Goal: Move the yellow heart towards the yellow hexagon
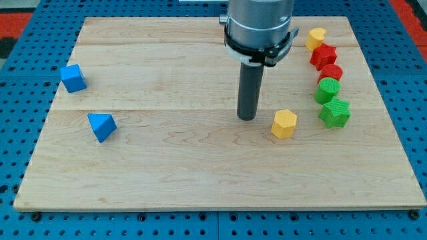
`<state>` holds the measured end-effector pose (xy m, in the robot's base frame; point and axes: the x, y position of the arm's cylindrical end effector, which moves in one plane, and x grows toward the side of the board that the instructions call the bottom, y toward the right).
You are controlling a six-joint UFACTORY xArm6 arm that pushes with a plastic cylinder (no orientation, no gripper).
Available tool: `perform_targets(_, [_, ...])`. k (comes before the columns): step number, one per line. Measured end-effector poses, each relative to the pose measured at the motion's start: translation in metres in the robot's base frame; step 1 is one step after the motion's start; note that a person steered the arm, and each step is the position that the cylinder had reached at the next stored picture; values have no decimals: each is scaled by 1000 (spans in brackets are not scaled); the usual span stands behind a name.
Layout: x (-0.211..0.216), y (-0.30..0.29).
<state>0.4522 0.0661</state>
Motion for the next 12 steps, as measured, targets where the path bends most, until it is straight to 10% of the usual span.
perform_targets(3, [94,112])
perform_targets(5, [-82,10])
perform_targets(7, [-229,89])
perform_targets(9, [-214,230])
perform_targets(12, [-171,11])
